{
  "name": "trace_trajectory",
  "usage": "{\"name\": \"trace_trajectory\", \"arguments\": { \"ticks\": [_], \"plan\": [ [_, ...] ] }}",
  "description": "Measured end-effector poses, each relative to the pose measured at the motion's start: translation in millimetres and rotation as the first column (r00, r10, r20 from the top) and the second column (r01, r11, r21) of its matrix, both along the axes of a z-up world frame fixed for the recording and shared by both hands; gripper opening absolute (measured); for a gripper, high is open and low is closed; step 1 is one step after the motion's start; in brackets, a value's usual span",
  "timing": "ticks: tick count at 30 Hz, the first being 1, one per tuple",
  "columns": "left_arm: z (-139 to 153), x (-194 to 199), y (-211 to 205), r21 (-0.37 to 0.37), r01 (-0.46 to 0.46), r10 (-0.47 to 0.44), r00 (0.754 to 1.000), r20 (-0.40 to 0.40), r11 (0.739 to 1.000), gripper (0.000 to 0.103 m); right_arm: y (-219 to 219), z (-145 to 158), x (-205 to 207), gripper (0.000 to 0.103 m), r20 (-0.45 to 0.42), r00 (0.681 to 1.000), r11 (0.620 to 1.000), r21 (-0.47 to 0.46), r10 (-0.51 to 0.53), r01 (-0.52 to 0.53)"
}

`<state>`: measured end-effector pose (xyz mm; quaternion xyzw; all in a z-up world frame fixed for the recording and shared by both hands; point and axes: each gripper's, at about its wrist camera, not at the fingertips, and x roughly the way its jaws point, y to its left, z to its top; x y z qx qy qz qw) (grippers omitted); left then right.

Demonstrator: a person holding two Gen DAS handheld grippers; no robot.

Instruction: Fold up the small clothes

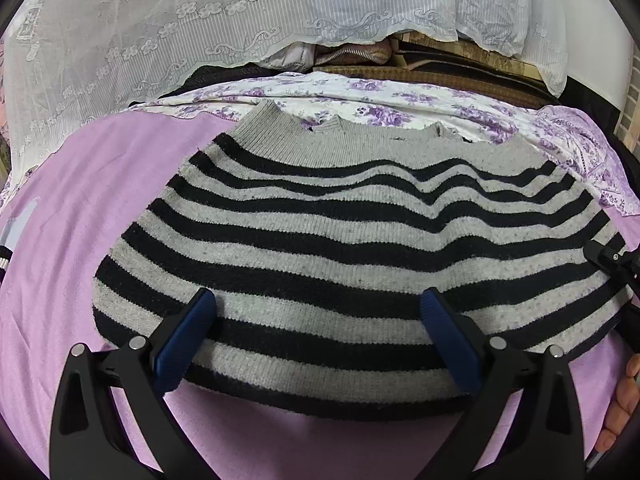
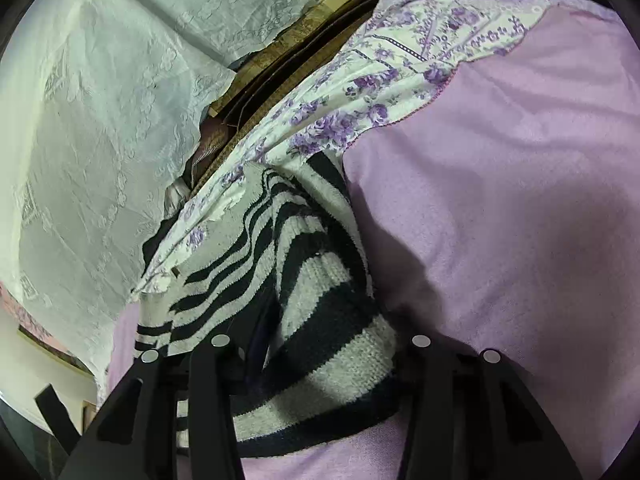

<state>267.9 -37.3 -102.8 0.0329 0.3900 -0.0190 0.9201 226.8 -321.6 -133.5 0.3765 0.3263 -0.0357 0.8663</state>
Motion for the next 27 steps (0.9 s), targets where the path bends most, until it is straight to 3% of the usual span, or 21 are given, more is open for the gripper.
{"name": "trace_trajectory", "arguments": {
  "ticks": [10, 16, 20, 22, 24, 25, 27],
  "plan": [
    [1, -1, 0, -0.003, 0.004, -0.004, 1.0, 0.005, 1.0, 0.099, 5, 1, 0, 0.047, 0.001, 1.0, 0.999, -0.038, 0.002, -0.002],
    [29, -21, 20, 0.021, -0.001, -0.001, 0.996, 0.089, 1.0, 0.099, 2, 6, 1, 0.041, -0.021, 1.0, 0.999, -0.044, -0.003, 0.002],
    [55, -39, 58, 0.13, -0.026, 0.001, 0.982, 0.19, 0.991, 0.099, -5, 3, 3, 0.045, -0.048, 0.999, 1.0, 0.027, -0.01, 0.012],
    [59, -43, 87, 0.226, -0.091, 0.036, 0.971, 0.238, 0.97, 0.099, -7, 1, 3, 0.047, -0.052, 0.998, 0.997, 0.064, -0.039, 0.042],
    [54, -40, 122, 0.277, -0.171, 0.104, 0.965, 0.242, 0.945, 0.099, -2, 1, 6, 0.049, -0.06, 0.997, 0.998, 0.033, -0.05, 0.052],
    [48, -34, 142, 0.264, -0.208, 0.15, 0.963, 0.223, 0.942, 0.099, 1, 3, 7, 0.049, -0.063, 0.996, 0.998, 0.0, -0.058, 0.058],
    [34, -24, 180, 0.165, -0.267, 0.239, 0.956, 0.169, 0.95, 0.099, 4, 5, 6, 0.045, -0.058, 0.995, 0.997, -0.02, -0.082, 0.081]
  ]
}}
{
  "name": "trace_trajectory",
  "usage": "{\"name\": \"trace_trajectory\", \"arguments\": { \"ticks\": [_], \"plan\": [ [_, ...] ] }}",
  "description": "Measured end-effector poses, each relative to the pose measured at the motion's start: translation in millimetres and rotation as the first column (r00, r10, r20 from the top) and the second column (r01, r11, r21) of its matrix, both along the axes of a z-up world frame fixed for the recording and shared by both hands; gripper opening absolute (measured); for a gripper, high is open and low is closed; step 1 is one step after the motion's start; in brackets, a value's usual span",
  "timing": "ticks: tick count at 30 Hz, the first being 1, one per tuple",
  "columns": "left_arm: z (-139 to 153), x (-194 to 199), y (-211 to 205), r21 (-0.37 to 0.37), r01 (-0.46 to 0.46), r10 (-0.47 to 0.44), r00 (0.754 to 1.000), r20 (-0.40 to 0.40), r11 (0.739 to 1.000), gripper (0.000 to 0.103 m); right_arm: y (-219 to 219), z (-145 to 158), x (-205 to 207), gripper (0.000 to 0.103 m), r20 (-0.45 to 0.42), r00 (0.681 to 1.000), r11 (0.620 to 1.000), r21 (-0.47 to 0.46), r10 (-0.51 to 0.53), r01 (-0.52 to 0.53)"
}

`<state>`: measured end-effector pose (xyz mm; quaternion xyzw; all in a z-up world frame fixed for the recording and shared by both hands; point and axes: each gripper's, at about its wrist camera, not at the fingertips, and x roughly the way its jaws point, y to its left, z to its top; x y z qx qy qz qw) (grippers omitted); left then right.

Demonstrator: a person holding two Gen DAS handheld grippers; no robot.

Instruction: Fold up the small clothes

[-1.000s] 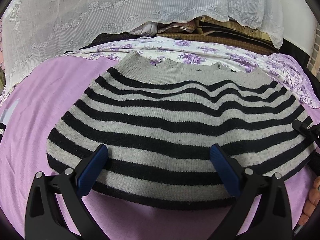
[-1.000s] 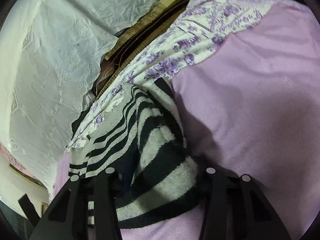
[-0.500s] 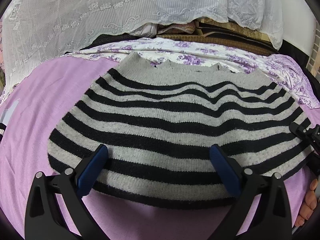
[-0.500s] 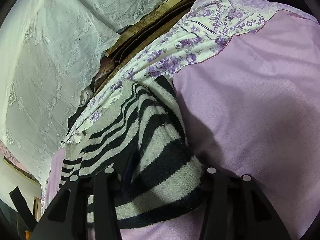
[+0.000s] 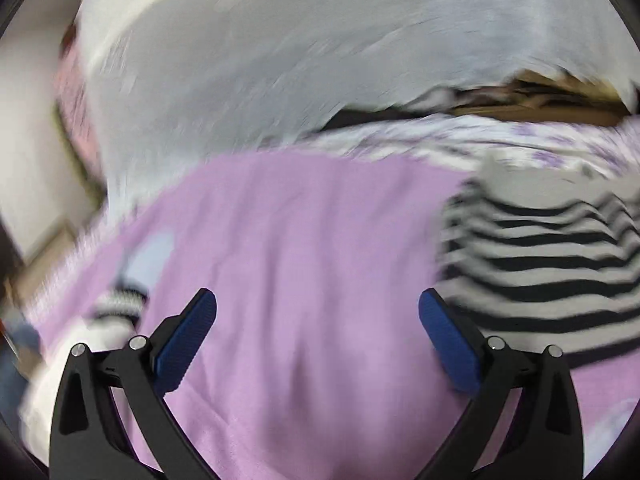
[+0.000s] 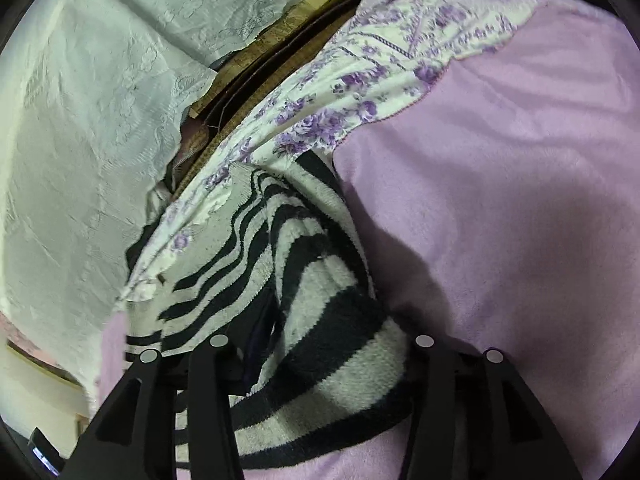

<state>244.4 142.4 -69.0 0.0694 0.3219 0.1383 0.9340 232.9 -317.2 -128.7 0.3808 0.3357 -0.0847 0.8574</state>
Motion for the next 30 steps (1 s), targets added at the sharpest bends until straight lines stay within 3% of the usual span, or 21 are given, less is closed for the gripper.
{"name": "trace_trajectory", "arguments": {
  "ticks": [3, 5, 8, 14, 17, 30],
  "plan": [
    [-21, 22, 41, -0.196, -0.108, 0.084, 0.989, -0.125, 0.975, 0.099, 0, 7, -3, 0.035, 0.029, 0.999, 1.0, -0.006, -0.017, 0.018],
    [-23, 26, 51, -0.242, -0.134, 0.102, 0.985, -0.139, 0.961, 0.099, 3, 17, -4, 0.033, 0.045, 0.999, 0.999, -0.032, -0.015, 0.017],
    [-21, 26, 46, -0.22, -0.131, 0.104, 0.986, -0.128, 0.967, 0.099, 12, 35, 0, 0.032, 0.064, 0.998, 0.997, -0.081, -0.01, 0.015],
    [-14, 19, 19, -0.063, -0.09, 0.086, 0.994, -0.074, 0.994, 0.099, 31, 64, 8, 0.031, 0.077, 0.997, 0.993, -0.122, 0.008, 0.002],
    [-12, 15, 13, -0.027, -0.078, 0.076, 0.995, -0.06, 0.997, 0.099, 39, 75, 11, 0.03, 0.083, 0.996, 0.994, -0.113, 0.011, -0.002],
    [-14, 19, 30, -0.106, -0.117, 0.108, 0.99, -0.089, 0.987, 0.099, 89, 104, 30, 0.028, 0.109, 0.993, 0.998, -0.057, 0.046, -0.04]
  ]
}}
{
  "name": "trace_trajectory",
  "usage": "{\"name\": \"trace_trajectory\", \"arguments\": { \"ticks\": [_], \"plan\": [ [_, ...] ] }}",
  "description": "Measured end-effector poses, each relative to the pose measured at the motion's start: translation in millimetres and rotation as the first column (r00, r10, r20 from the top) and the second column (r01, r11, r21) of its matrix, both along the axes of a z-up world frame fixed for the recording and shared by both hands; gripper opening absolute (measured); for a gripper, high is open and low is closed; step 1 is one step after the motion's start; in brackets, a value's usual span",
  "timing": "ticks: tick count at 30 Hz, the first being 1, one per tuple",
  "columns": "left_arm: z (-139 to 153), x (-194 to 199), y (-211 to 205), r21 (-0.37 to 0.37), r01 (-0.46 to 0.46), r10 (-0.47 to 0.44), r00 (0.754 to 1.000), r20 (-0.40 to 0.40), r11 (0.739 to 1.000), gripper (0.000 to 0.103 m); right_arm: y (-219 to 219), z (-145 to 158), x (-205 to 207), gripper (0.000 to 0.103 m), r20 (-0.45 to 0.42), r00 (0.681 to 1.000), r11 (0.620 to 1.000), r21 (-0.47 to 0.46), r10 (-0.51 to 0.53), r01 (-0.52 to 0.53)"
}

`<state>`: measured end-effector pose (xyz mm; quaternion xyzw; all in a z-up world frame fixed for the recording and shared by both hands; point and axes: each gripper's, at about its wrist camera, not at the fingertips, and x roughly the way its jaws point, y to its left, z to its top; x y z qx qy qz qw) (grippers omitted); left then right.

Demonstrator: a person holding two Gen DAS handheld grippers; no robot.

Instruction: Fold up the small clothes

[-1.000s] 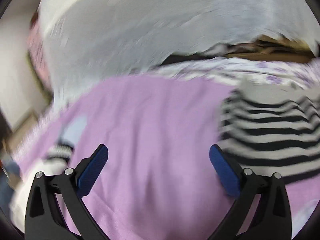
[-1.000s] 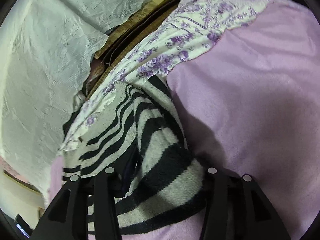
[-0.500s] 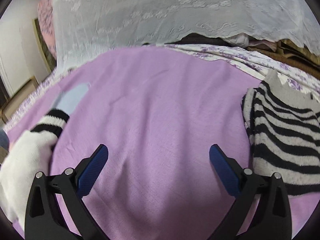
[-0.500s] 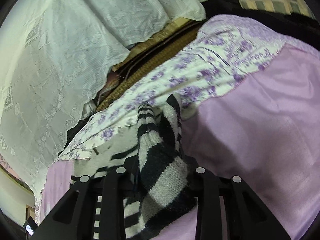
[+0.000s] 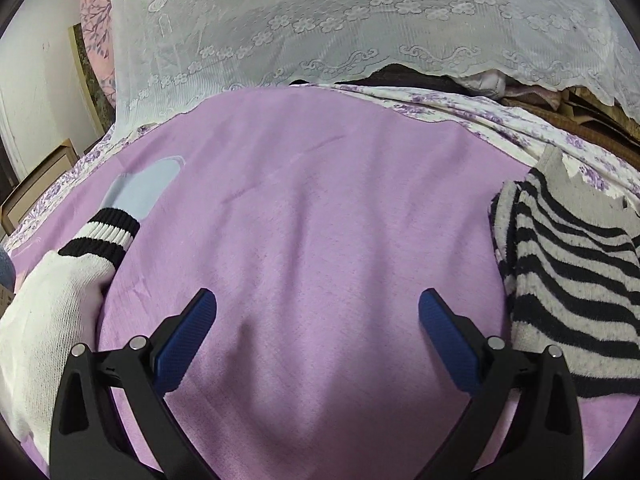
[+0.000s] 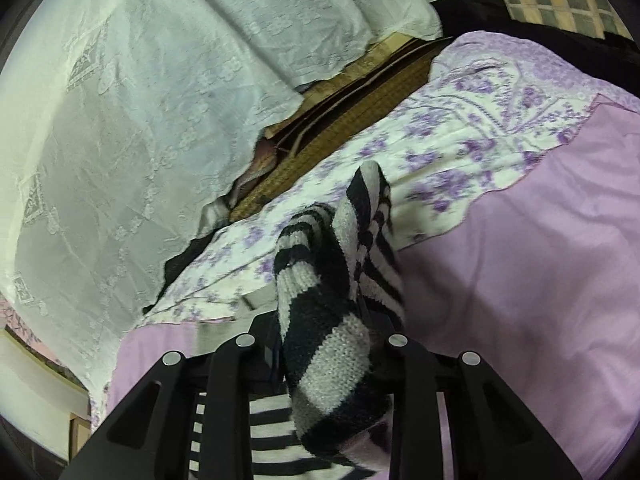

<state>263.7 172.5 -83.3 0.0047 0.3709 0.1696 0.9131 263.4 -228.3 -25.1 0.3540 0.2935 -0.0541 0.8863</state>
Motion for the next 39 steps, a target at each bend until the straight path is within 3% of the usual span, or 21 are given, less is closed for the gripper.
{"name": "trace_trajectory", "arguments": {
  "ticks": [5, 9, 15, 20, 26, 30, 32, 39],
  "plan": [
    [0, 0, 2, -0.005, -0.006, 0.006, 1.0, 0.002, 1.0, 0.099, 43, 17, 15, 0.028, 0.044, 0.997, 0.998, 0.026, 0.057, -0.058],
    [0, 3, 8, -0.033, -0.023, 0.023, 1.0, -0.004, 0.999, 0.099, 104, 28, 27, 0.028, 0.07, 0.983, 0.984, -0.055, 0.172, -0.169],
    [-3, 6, 21, -0.095, -0.05, 0.048, 0.999, -0.024, 0.994, 0.099, 200, 4, 33, 0.028, -0.001, 0.933, 0.912, -0.214, 0.36, -0.351],
    [-5, 8, 26, -0.127, -0.064, 0.061, 0.998, -0.033, 0.99, 0.099, 245, -27, 29, 0.028, -0.098, 0.905, 0.832, -0.363, 0.414, -0.42],
    [-8, 10, 28, -0.141, -0.074, 0.068, 0.997, -0.048, 0.987, 0.099, 268, -42, 19, 0.031, -0.177, 0.877, 0.73, -0.494, 0.447, -0.472],
    [-8, 10, 29, -0.15, -0.076, 0.069, 0.996, -0.051, 0.986, 0.099, 275, -38, 14, 0.051, -0.182, 0.841, 0.683, -0.509, 0.509, -0.524],
    [-8, 10, 30, -0.151, -0.076, 0.07, 0.996, -0.051, 0.986, 0.099, 277, -34, 10, 0.055, -0.181, 0.828, 0.658, -0.528, 0.531, -0.537],
    [-9, 11, 29, -0.153, -0.077, 0.07, 0.996, -0.053, 0.985, 0.099, 250, 5, -23, 0.057, -0.048, 0.795, 0.685, -0.479, 0.604, -0.549]
  ]
}}
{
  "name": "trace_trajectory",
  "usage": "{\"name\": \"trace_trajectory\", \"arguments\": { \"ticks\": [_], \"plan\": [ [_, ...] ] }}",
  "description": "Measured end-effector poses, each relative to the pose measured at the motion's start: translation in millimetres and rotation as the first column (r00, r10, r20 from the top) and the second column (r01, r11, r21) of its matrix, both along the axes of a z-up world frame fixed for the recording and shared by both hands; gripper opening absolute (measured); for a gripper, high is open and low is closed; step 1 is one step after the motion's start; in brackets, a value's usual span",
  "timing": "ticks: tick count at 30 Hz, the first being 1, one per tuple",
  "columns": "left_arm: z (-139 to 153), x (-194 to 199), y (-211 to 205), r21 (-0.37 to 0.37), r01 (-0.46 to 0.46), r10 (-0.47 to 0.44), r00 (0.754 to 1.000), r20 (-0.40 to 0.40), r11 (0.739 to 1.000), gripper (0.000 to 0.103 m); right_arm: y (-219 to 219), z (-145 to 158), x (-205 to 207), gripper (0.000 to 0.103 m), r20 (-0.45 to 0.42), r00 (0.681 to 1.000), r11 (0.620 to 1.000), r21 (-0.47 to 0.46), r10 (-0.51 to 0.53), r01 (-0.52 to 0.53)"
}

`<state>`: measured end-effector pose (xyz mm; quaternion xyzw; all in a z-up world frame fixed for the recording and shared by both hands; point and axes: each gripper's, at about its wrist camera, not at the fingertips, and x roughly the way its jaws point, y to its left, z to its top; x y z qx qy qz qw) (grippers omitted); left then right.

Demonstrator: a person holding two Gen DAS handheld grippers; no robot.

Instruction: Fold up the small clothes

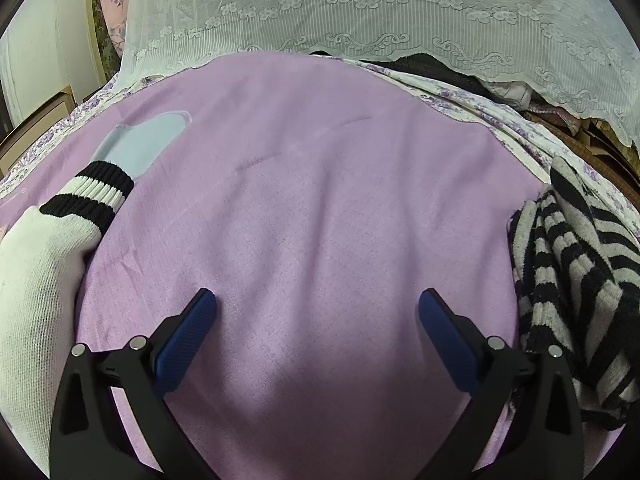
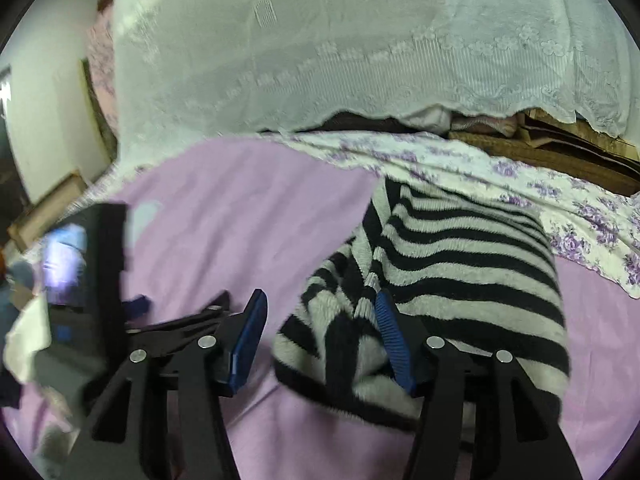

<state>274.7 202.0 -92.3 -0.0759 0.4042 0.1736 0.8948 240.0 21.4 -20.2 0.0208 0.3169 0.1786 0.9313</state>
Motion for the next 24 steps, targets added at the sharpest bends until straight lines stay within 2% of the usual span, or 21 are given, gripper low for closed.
{"name": "trace_trajectory", "arguments": {
  "ticks": [3, 5, 9, 13, 18, 24],
  "plan": [
    [0, 0, -1, 0.002, 0.001, -0.001, 1.0, -0.001, 1.0, 0.099, -16, 17, -12, 0.057, 0.073, 0.997, 0.999, 0.007, -0.038, 0.037],
    [-1, 0, -1, 0.005, 0.002, -0.002, 1.0, -0.003, 1.0, 0.099, -30, 24, -15, 0.057, 0.111, 0.989, 0.995, 0.014, -0.099, 0.098],
    [0, 0, -1, 0.005, 0.001, -0.001, 1.0, -0.003, 1.0, 0.099, -42, 10, -3, 0.049, 0.048, 0.985, 0.986, -0.008, -0.164, 0.165],
    [0, 0, -1, 0.005, 0.001, -0.001, 1.0, 0.002, 1.0, 0.099, -29, -19, 6, 0.049, -0.019, 0.989, 0.988, -0.058, -0.144, 0.142],
    [-1, 1, -1, 0.006, -0.001, 0.001, 1.0, -0.002, 1.0, 0.099, 10, -37, 4, 0.05, 0.003, 0.997, 0.985, -0.153, -0.078, 0.078],
    [0, 1, 0, 0.002, -0.002, 0.002, 1.0, -0.003, 1.0, 0.099, 6, -37, 8, 0.048, -0.03, 0.998, 0.992, -0.115, -0.05, 0.046]
  ]
}}
